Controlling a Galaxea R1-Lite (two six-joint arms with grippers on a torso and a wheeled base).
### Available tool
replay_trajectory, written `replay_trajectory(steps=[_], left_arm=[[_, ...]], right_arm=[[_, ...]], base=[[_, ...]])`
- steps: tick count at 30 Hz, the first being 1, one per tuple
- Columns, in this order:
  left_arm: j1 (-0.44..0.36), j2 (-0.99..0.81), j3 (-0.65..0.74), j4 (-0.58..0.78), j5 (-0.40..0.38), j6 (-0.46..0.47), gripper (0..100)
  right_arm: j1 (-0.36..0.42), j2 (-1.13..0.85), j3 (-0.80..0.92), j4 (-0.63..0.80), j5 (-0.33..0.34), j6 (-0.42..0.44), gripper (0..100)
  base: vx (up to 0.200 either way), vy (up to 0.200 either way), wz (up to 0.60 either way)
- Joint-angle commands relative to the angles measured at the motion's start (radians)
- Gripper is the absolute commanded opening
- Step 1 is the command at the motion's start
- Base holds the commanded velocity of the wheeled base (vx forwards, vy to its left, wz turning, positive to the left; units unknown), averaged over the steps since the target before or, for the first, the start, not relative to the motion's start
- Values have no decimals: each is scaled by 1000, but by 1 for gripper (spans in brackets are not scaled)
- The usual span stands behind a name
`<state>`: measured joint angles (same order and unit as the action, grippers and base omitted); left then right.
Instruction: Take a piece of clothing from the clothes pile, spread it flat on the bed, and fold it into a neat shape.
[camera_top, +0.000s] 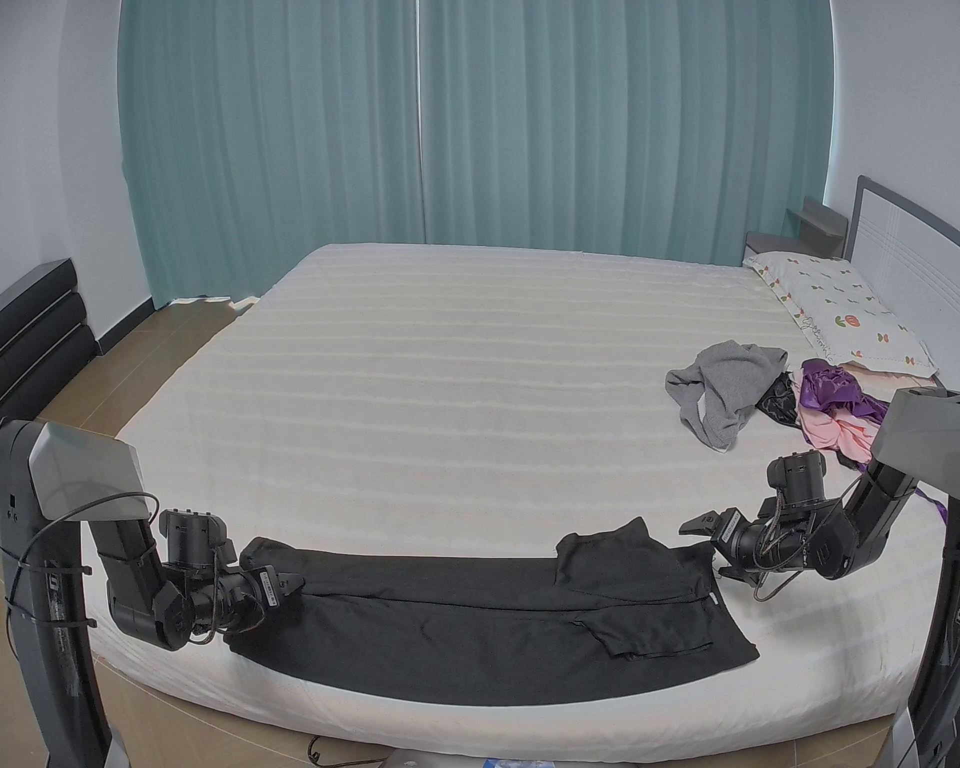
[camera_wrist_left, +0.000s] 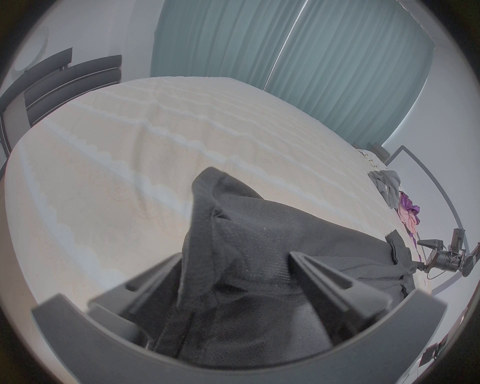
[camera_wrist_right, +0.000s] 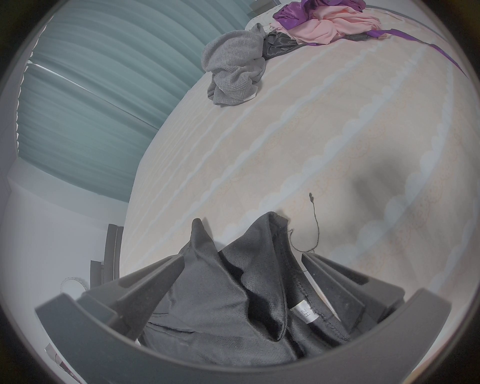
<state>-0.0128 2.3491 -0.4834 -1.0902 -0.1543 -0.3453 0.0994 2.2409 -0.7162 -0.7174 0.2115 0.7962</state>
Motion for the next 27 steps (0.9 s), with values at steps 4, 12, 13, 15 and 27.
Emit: replay_trajectory(steps=[4, 12, 13, 15, 27], left_arm=[[8, -13, 3, -23, -1, -1, 0], [11, -59, 22, -31, -1, -3, 0], [14, -70, 22, -31, -1, -6, 0], [14, -85, 20, -31, -1, -21, 0], [22, -139, 26, -19, 2, -34, 0]], right_arm=[[-1, 2, 0, 0, 0, 0, 100], [-4, 0, 1, 0, 0, 0, 100], [-6, 0, 1, 0, 0, 0, 100], [-7, 0, 1, 0, 0, 0, 100], [-15, -4, 1, 0, 0, 21, 100]], base=[[0, 0, 0], [0, 0, 0], [0, 0, 0], [0, 0, 0], [0, 0, 0]])
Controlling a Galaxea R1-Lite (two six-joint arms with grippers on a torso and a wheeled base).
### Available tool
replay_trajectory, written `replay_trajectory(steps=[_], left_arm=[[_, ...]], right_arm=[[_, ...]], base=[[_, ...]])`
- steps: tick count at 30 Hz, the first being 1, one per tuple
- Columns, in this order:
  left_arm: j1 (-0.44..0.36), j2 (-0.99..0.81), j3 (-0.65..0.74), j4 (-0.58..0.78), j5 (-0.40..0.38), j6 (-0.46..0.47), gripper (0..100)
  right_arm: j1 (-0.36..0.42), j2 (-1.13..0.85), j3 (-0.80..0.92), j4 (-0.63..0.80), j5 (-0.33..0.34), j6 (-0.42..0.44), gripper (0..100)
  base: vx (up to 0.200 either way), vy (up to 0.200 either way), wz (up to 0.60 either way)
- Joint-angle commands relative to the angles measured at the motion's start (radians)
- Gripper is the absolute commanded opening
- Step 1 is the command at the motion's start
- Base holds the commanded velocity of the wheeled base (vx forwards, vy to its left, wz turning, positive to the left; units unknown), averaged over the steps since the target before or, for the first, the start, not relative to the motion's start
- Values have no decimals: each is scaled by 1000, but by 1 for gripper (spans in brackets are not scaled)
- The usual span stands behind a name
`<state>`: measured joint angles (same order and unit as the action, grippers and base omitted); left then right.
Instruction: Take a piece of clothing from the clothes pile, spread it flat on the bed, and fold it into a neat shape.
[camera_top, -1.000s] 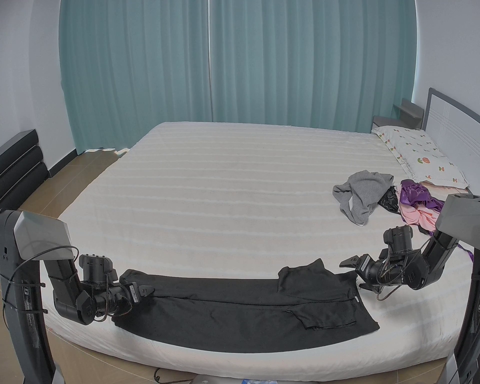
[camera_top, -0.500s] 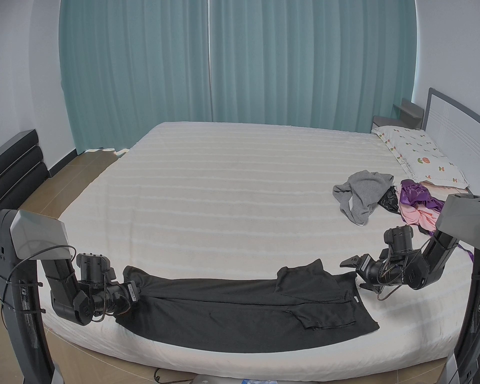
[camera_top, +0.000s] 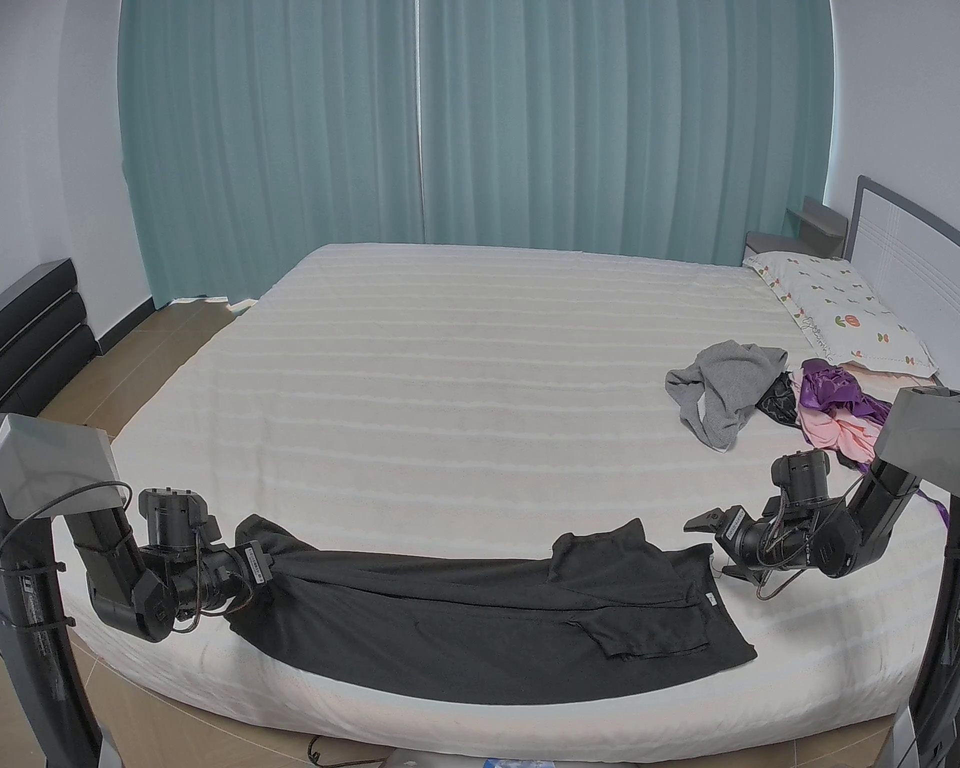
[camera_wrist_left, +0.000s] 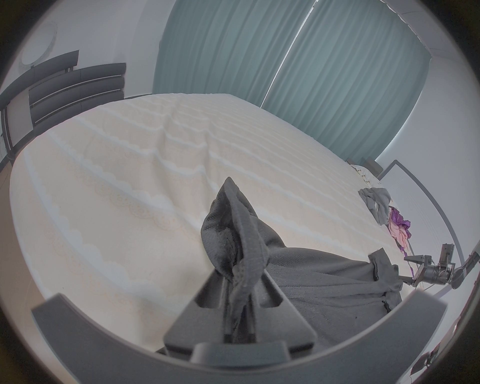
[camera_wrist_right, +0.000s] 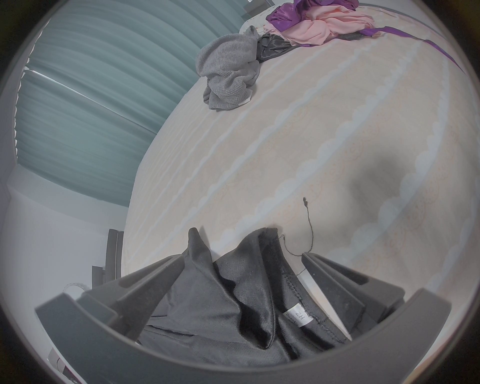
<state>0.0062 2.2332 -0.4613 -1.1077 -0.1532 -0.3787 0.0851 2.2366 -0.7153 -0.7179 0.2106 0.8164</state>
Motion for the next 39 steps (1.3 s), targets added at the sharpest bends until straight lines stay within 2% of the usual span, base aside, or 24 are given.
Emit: replay_trajectory(steps=[1, 17, 18, 26, 33, 34, 39], left_arm=[[5, -18, 4, -1, 1, 1, 0], [5, 54, 6, -17, -2, 8, 0], [5, 54, 6, -17, -2, 6, 100], [-17, 62, 10, -21, 1, 14, 100], [-23, 59, 47, -77, 3, 12, 100], [-28, 56, 61, -83, 3, 14, 0], [-57, 42, 87, -87, 7, 14, 0]], right_arm=[[-1, 0, 0, 0, 1, 1, 100], [1, 1, 2, 0, 0, 0, 100], [-1, 1, 2, 0, 0, 0, 100], [-1, 5, 2, 0, 0, -2, 100], [-1, 5, 2, 0, 0, 0, 100], [-1, 5, 2, 0, 0, 0, 100], [-1, 5, 0, 0, 0, 0, 100]], base=[[0, 0, 0], [0, 0, 0], [0, 0, 0], [0, 0, 0], [0, 0, 0], [0, 0, 0], [0, 0, 0]])
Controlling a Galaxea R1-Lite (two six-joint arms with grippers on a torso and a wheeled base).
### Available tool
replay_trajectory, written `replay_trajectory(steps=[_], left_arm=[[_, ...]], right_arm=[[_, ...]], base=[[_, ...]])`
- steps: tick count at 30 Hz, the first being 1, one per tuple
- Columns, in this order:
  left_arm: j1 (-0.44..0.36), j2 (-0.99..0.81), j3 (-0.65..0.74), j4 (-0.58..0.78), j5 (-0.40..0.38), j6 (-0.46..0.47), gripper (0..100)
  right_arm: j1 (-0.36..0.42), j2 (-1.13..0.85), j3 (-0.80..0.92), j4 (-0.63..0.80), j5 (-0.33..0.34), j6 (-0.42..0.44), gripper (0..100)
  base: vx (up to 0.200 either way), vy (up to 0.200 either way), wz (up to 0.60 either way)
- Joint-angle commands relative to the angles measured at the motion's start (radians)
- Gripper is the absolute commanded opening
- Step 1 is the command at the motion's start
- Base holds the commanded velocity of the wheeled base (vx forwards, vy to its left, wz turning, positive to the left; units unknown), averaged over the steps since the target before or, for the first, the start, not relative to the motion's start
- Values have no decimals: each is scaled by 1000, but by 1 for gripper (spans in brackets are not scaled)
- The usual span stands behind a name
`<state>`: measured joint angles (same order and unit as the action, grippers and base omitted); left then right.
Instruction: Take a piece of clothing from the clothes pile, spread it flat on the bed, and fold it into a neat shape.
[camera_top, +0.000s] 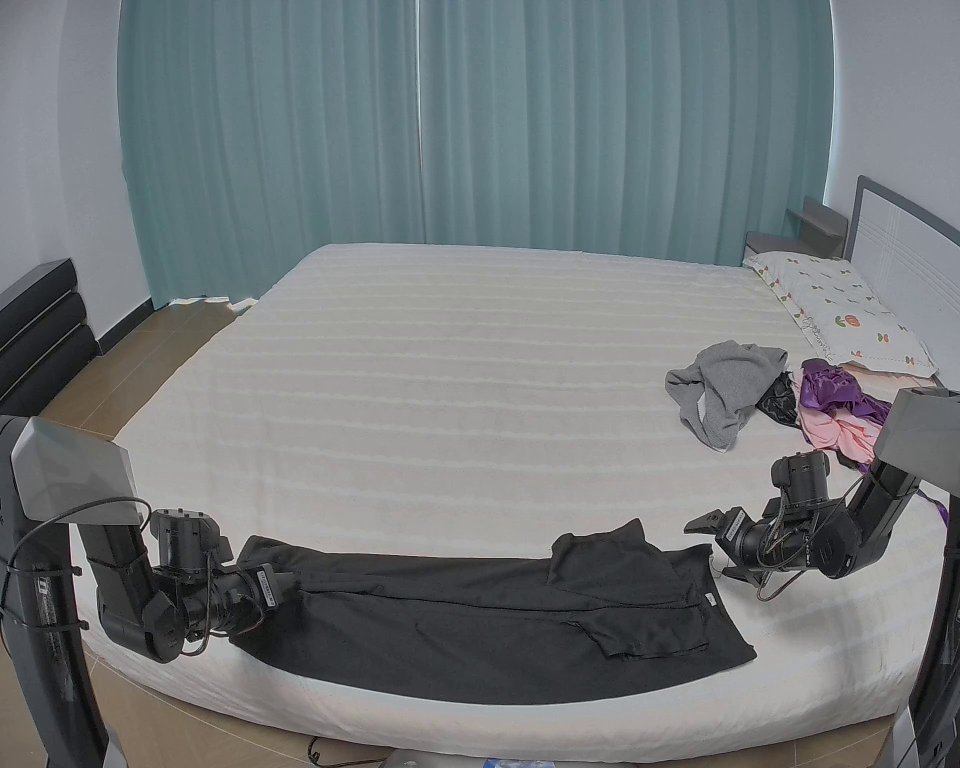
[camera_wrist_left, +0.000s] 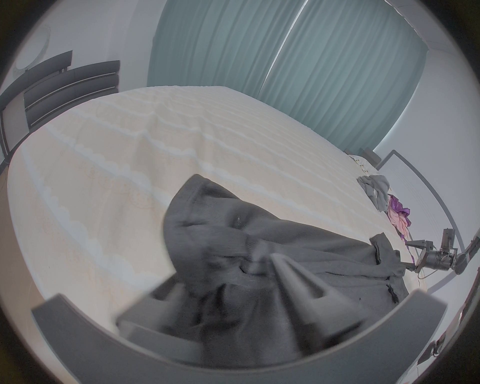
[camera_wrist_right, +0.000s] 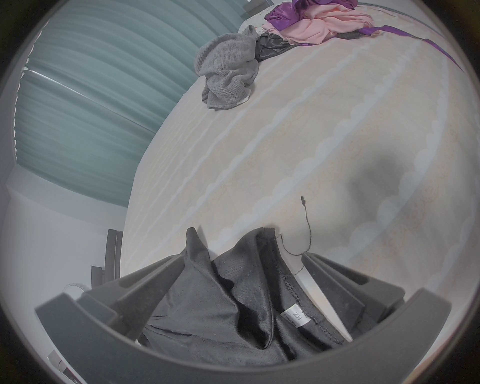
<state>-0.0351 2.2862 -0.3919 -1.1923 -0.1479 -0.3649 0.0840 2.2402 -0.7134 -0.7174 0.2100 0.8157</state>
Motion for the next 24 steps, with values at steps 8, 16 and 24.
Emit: replay_trajectory(steps=[8, 16, 24], left_arm=[[-19, -24, 7, -4, 45, 3, 0], [-20, -25, -2, -4, 51, 1, 0], [-20, -24, -10, -6, 51, 0, 0]], right_arm=[[-10, -4, -1, -4, 3, -1, 100], [-12, -5, -1, -4, 3, -1, 100], [-13, -4, 19, -76, 2, 2, 100]], base=[[0, 0, 0], [0, 0, 0], [-200, 0, 0]])
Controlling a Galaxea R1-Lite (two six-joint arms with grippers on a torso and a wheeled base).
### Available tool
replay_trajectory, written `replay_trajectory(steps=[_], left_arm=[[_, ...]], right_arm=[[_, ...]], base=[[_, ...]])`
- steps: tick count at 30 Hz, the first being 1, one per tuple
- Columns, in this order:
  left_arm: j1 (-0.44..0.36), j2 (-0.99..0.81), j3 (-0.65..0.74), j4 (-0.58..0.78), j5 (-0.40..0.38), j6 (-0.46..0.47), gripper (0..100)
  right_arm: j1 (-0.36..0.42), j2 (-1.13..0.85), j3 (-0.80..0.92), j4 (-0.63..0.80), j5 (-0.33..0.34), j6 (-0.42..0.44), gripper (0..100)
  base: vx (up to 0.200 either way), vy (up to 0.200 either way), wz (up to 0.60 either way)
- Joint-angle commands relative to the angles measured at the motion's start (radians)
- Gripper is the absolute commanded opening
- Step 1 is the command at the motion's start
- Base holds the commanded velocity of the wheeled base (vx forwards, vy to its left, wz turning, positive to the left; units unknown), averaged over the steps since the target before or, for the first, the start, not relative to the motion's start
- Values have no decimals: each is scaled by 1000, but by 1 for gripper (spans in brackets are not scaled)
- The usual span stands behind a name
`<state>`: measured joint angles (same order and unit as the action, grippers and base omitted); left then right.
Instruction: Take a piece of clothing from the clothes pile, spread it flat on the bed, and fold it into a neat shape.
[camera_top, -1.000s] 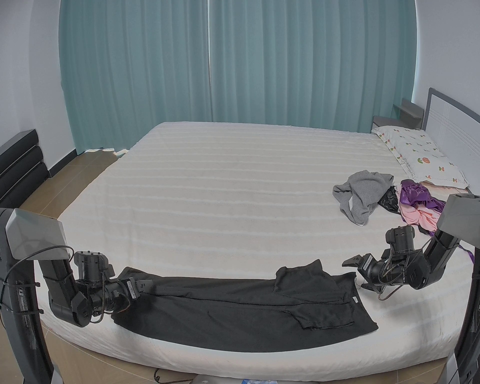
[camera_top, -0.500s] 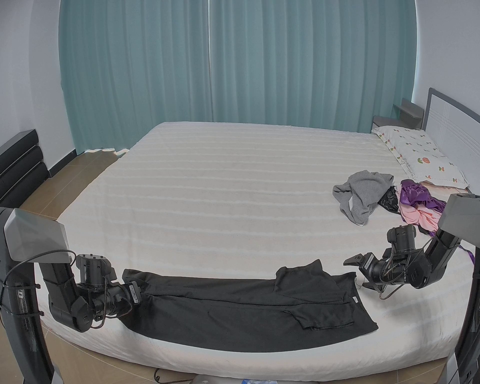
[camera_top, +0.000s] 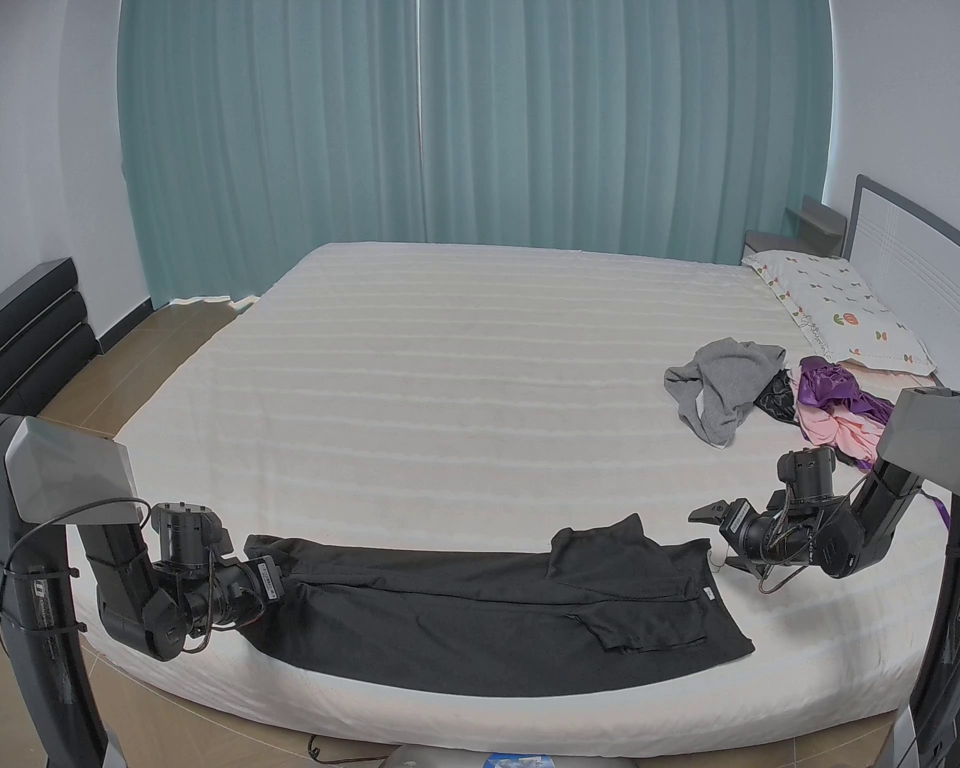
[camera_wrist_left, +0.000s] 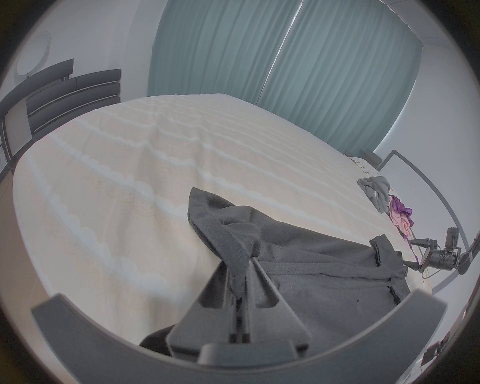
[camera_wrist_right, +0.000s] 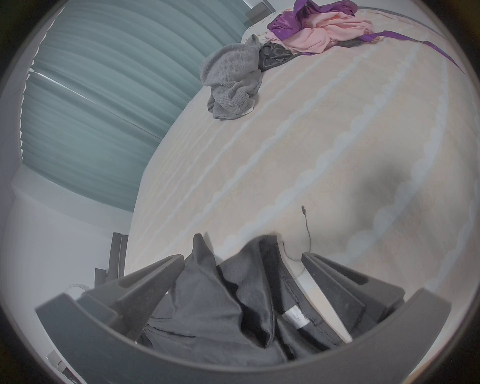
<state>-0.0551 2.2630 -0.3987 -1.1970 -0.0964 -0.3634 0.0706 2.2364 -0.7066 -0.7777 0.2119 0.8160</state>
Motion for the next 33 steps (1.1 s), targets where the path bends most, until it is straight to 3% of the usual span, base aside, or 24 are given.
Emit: replay_trajectory(steps=[1, 13, 22, 33], left_arm=[[0, -2, -8, -1, 0, -3, 0], [-6, 4, -88, -6, 35, -77, 0], [-45, -8, -77, -6, 41, -86, 0], [-164, -125, -109, 71, 87, -98, 0]], right_arm=[[0, 0, 13, -25, 0, 0, 100], [1, 0, 19, -43, 0, 6, 100], [1, -1, 19, -43, -2, 20, 100], [8, -1, 24, -43, -3, 20, 100]], base=[[-200, 0, 0], [0, 0, 0], [0, -200, 0], [0, -200, 0]])
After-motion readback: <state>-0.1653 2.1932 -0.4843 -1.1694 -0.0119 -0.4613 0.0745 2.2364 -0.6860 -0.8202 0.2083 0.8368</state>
